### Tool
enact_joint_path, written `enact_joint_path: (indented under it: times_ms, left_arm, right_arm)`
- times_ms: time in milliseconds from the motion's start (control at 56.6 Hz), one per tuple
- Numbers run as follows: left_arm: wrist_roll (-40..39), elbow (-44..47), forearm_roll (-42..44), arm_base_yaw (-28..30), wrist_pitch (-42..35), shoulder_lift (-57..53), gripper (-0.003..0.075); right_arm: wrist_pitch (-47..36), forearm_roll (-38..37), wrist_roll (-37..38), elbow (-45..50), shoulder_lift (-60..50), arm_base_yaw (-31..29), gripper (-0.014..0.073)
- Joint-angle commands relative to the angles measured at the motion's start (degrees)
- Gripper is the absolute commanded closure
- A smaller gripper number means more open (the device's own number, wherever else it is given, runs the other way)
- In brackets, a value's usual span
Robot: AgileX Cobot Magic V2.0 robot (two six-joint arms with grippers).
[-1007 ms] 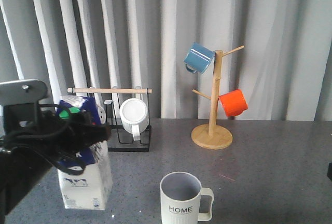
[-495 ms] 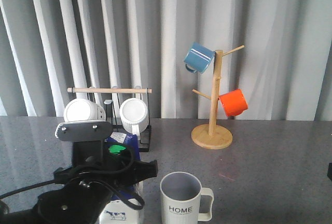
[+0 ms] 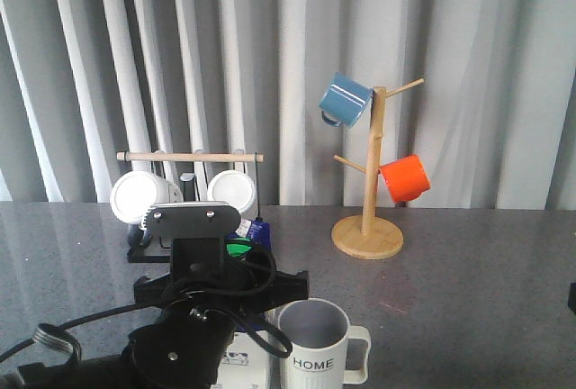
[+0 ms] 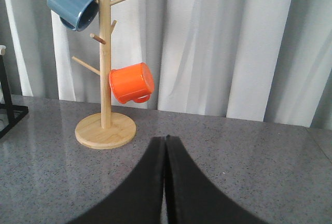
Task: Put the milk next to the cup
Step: 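Lift and carry the milk carton toward the white mug with the left gripper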
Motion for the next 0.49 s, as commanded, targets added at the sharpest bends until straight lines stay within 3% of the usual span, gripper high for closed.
enact_joint_path:
  times_ms: [0,477]
  left_arm:
    - [-4.2,-2.0,2.5,-0.3,-3.0,-1.8,0.0612]
    - [-4.6,-2.0,2.5,-0.3,-3.5,-1.6,0.0612]
  right_arm:
    - [-3.8,-0.2,-0.1,-1.6,-0.4,-0.3,0.0602]
    - [-3.7,-0.2,-0.1,-1.6,-0.4,-0.3,0.0602]
